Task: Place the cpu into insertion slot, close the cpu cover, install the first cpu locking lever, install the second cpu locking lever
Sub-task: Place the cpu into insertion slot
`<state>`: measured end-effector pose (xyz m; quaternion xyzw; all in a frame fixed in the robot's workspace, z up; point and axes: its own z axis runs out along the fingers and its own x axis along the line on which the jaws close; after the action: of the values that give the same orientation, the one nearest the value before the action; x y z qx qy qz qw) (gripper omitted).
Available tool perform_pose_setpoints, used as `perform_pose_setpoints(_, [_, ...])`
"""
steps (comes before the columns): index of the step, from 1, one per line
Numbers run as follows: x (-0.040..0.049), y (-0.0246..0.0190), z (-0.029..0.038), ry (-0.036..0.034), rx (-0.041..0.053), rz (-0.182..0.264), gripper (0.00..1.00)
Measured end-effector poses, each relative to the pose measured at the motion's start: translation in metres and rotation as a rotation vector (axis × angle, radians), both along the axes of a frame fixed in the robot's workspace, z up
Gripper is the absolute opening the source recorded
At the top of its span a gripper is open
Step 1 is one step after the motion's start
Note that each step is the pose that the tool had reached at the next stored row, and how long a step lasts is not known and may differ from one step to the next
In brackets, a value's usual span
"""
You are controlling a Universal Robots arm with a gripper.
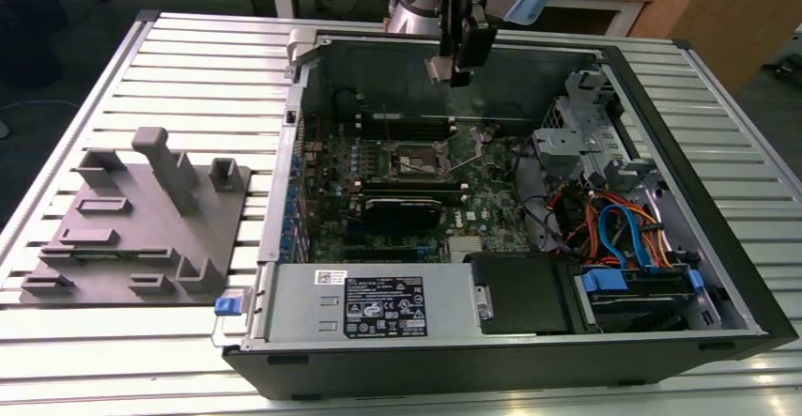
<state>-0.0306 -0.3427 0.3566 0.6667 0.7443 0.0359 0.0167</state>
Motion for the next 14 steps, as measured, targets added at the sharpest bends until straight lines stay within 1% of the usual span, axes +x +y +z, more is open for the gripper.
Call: perform_pose_setpoints(14, [0.0, 0.0, -0.0001, 0.0, -0.0001, -0.013, 0.54])
